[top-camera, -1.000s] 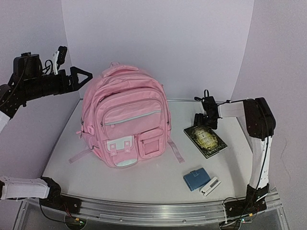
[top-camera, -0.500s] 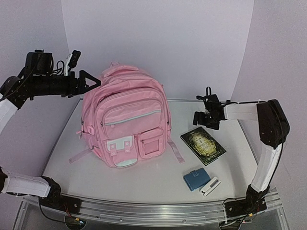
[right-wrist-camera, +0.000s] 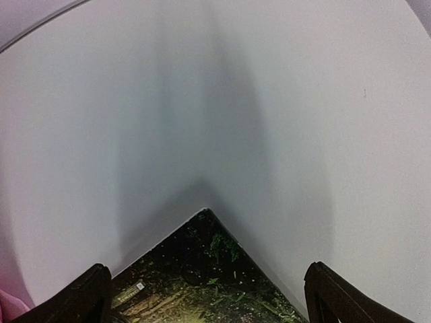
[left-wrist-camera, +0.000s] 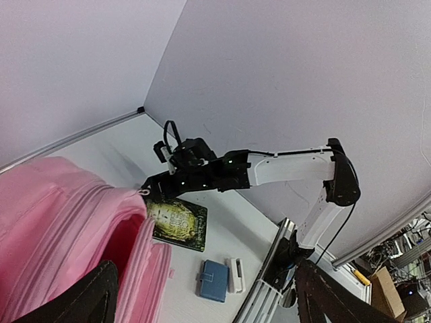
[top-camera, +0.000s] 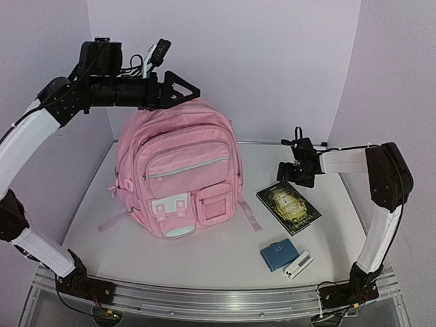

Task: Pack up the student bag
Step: Move the book to the center of the board, then pick up the book from the center of the board.

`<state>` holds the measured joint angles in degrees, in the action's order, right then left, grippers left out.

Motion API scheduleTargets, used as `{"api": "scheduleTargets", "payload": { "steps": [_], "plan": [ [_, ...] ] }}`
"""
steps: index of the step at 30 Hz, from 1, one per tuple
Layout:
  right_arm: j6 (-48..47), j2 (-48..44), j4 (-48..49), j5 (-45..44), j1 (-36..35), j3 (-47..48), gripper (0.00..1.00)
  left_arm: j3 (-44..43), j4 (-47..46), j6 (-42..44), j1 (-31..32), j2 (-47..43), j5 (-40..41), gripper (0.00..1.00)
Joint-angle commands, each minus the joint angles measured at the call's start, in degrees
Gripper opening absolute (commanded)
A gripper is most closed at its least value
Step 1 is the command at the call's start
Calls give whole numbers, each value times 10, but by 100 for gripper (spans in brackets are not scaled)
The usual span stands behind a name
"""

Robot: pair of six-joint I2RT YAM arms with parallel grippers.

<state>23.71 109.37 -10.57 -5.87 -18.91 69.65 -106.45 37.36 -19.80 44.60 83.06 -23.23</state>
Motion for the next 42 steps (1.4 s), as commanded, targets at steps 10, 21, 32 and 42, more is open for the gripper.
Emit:
{"api": "scheduleTargets", "payload": {
  "steps": [10, 21, 32, 42],
  "plan": [
    [-16, -64, 31, 53, 56, -77, 98, -103, -35, 8, 138, 176, 114, 92],
    [-16, -96, 65, 97, 91, -143, 96, -96, -97, -81, 198, 329, 155, 92],
    [2, -131, 98, 198, 128, -204, 91, -100, -154, -185, 208, 459, 162, 92],
    [52, -174, 121, 313, 127, -276, 79, -30, -229, -249, 207, 486, 139, 92]
  ]
}}
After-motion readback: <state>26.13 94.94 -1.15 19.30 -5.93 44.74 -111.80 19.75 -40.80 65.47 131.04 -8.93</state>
